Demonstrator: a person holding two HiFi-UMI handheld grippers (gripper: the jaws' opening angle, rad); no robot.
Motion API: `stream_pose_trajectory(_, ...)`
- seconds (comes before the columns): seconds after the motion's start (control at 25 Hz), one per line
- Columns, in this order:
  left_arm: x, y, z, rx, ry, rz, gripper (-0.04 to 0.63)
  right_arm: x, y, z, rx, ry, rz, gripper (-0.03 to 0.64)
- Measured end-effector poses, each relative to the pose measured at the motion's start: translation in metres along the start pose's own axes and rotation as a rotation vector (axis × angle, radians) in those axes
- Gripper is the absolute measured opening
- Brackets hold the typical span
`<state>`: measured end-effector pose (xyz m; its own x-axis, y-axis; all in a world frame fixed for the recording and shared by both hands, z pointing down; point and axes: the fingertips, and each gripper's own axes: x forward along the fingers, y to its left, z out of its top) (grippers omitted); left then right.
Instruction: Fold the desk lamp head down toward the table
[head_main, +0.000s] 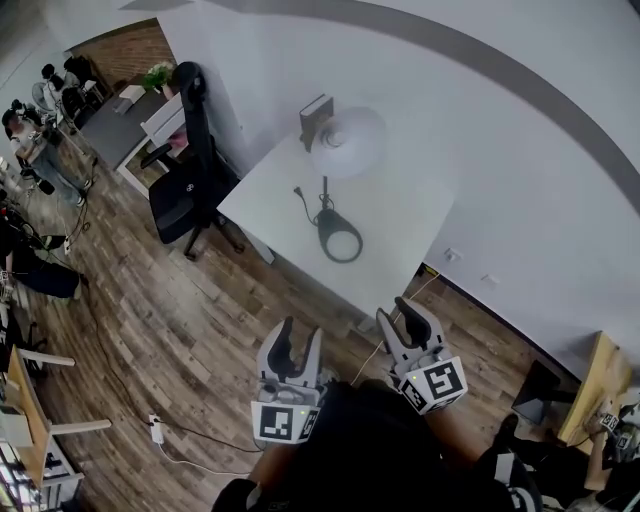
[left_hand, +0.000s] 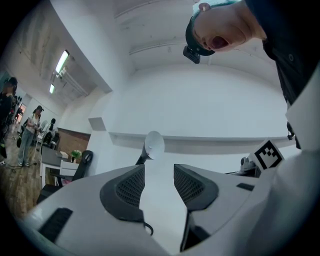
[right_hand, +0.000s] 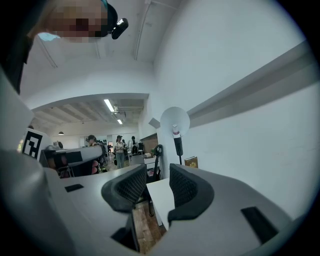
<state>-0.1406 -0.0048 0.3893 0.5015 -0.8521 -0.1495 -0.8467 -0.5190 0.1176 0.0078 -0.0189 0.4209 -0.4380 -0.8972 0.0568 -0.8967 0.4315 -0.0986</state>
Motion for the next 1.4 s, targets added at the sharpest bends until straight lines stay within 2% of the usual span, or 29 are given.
stream_pose_trajectory(0.4,0.035,0.031,-0.003,-0.002,0.008,0.023,0.181,0.045,-0.017,0.008,0.021,0.002,0.012,0.164)
stream_pose_trajectory(0.84,0.094,0.026,0.007,0.008,-0.035,0.124,0.187,0.086,-0.075,0.033,0.029,-0.009,0.110,0.179)
stream_pose_trajectory(1.4,0.148,0.024,0.012,0.014,-0.062,0.179,0.198,0.131,-0.117,0.053,0.056,-0.042,0.222,0.192)
